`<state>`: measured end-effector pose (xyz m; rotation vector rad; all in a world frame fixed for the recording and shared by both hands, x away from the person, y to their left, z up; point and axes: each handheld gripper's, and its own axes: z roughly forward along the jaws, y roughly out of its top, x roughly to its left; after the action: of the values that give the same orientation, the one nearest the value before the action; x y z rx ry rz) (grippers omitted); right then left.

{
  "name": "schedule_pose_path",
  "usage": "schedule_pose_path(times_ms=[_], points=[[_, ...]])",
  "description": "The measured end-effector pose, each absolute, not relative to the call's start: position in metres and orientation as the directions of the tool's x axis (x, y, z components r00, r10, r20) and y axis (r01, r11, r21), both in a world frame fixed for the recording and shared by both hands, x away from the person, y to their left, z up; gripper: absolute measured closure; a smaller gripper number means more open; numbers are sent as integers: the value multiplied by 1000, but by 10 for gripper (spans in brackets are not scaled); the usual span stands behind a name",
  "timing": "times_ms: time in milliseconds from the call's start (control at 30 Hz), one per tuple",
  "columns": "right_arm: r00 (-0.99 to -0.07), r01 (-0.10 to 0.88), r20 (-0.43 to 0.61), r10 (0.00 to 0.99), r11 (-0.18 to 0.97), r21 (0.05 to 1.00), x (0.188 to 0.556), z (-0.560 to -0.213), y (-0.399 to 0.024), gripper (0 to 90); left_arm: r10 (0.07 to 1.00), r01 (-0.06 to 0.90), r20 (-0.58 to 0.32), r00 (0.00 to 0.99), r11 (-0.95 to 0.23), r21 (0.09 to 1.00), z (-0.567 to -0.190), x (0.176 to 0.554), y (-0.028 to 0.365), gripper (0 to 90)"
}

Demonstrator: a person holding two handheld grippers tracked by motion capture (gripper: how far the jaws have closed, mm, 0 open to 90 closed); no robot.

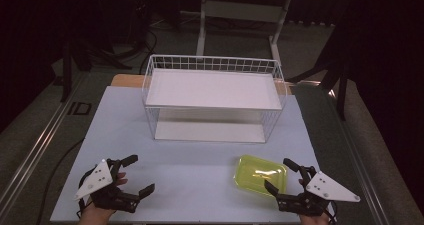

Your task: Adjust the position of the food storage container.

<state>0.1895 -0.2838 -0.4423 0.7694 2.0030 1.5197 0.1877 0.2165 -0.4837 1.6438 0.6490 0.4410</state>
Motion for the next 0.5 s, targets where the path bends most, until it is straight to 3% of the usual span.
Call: schedule_pose_path(times_ms=[100,300,500], points=[[-702,129,-85,707,243,961,191,-438,-282,132,634,167,-79,769,-81,983,-484,187,216,3],[-726,217,4,688,223,950,197,-433,-286,135,620,158,-70,781,-88,983,-483,186,212,3],[-695,240,-25,718,265,934,199,-430,-298,144,612,162,-67,788,-100,982,-484,187,209,3]])
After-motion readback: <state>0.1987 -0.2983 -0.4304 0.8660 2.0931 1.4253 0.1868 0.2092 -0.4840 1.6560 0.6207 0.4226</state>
